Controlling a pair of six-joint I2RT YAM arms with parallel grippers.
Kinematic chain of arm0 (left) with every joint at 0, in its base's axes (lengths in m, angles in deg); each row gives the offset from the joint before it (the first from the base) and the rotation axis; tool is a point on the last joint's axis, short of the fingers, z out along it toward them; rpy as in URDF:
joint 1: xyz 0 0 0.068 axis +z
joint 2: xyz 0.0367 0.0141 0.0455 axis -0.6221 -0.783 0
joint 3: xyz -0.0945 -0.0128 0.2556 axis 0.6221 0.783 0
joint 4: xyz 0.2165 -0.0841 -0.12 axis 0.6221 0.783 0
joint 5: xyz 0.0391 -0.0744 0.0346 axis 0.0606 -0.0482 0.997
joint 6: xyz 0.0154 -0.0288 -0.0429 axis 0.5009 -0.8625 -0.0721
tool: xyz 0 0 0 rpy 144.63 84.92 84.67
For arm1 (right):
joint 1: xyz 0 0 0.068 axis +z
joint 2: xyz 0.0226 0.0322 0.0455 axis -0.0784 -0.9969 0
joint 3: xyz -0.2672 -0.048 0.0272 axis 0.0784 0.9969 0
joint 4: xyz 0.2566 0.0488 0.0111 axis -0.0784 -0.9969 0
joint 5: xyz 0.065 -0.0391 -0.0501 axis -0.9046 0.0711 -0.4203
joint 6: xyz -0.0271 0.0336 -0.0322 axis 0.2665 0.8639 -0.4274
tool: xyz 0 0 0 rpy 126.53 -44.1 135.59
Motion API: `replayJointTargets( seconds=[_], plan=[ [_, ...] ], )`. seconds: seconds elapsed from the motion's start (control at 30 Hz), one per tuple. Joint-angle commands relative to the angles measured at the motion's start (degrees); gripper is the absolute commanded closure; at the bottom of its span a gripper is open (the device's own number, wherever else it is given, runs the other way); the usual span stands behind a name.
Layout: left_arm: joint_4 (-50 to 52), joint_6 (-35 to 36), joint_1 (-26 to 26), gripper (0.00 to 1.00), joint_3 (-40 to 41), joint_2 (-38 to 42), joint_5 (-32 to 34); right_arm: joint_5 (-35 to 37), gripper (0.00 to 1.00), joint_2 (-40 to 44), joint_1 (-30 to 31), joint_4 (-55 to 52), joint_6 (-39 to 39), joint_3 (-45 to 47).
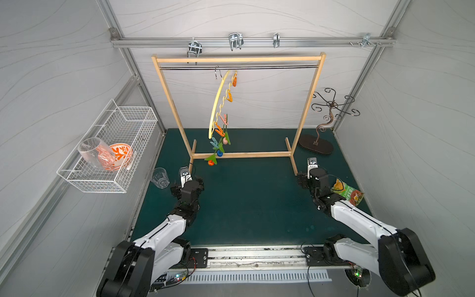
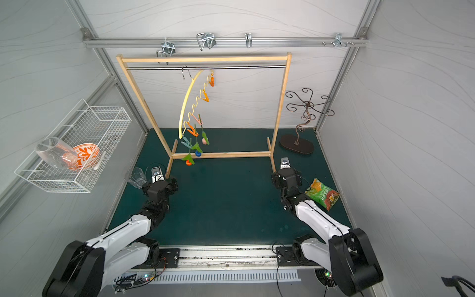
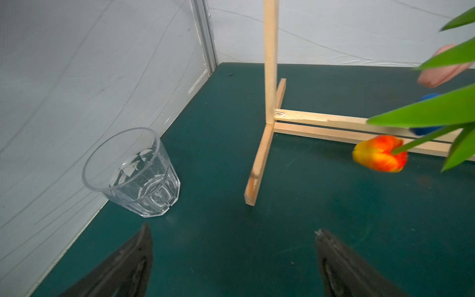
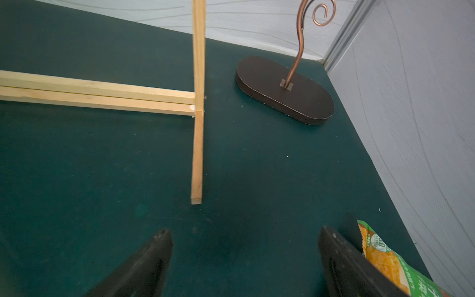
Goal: Dry the flowers on a clothes hanger
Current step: Reset both arms
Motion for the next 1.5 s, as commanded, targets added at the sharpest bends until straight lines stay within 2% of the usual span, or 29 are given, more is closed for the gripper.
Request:
replayJointTargets(
  seconds=[0.0, 0.07, 0.17, 0.23, 0.27, 0.33, 0.37, 0.4, 0.43, 0.47, 0.5, 0.53, 0.57, 0.6, 0.67, 0.73, 1.13, 1.47],
  plan=[
    [-25.2, 4.55, 3.83, 0.01, 1.15, -9.7, -4.84, -4.55, 0.07, -2.54, -5.05, 16.1, 2.04, 5.28],
    [-26.78, 6.35, 4.59, 0.01, 0.0, -12.71, -6.45, -7.28, 0.06, -5.49, -8.31, 26.79, 4.27, 9.14],
    [-17.73, 2.19, 8.12, 0.01, -4.04, -12.17, -10.51, -11.14, 0.03, -8.56, -10.37, 33.19, 4.72, 9.85],
    [-15.63, -0.87, 10.56, 0.01, -5.32, -12.71, -12.1, -13.64, 0.01, -9.99, -10.5, 33.77, 2.68, 8.95],
    [-16.34, -3.42, 12.05, 0.01, -4.92, -13.43, -14.62, -14.71, 0.01, -11.16, -10.49, 35.55, 1.69, 9.31],
    [-32.28, -4.19, 14.23, 0.01, -1.98, -21.83, -17.49, -15.09, 0.01, -15.94, -10.52, 44.26, 0.83, 11.34],
    [-34.07, -3.63, 14.37, 0.01, -2.16, -25.19, -19.61, -14.34, 0.01, -20.0, -10.5, 49.19, 0.93, 11.94],
    [-34.44, -2.68, 13.84, 0.01, -3.44, -26.72, -18.43, -15.0, 0.01, -24.56, -10.56, 54.35, 0.44, 12.05],
    [-30.35, -3.41, 13.84, 0.01, -4.17, -25.35, -18.74, -16.23, 0.01, -27.9, -10.54, 58.99, -1.12, 11.44],
    [-25.1, -4.18, 13.83, 0.01, -5.18, -23.45, -18.57, -15.81, 0.01, -26.12, -9.51, 52.65, -1.9, 9.84],
    [-26.69, -3.82, 13.84, 0.01, -5.18, -24.38, -18.39, -16.45, 0.01, -22.8, -9.57, 43.43, -0.77, 7.61],
    [-29.59, -3.16, 13.77, 0.01, -5.05, -25.8, -18.1, -20.91, 0.01, -23.64, -11.35, 40.46, -0.51, 5.25],
    [-28.44, -3.02, 13.68, 0.01, -5.5, -25.76, -18.15, -24.22, 0.01, -25.24, -12.85, 37.65, -0.04, 2.46],
    [-24.33, -3.46, 13.57, 0.01, -6.6, -24.52, -18.44, -26.69, 0.01, -24.68, -13.38, 26.82, -0.08, -2.17],
    [-23.29, -2.84, 13.34, 0.0, -7.66, -25.1, -18.19, -32.5, 0.01, -25.02, -16.03, 32.83, 1.15, 0.03],
    [-22.44, -3.0, 13.26, 0.0, -7.7, -24.65, -18.25, -33.79, 0.01, -24.64, -15.83, 26.49, 0.02, -2.64],
    [-18.96, -1.14, 12.96, 0.0, -10.04, -25.11, -22.0, -33.73, 0.01, -24.72, -15.51, 27.69, -0.26, -2.1],
    [-21.36, -2.41, 13.04, 0.0, -8.58, -24.93, -19.07, -34.07, 0.01, -25.11, -15.42, 27.64, -0.48, -2.36]
  ],
)
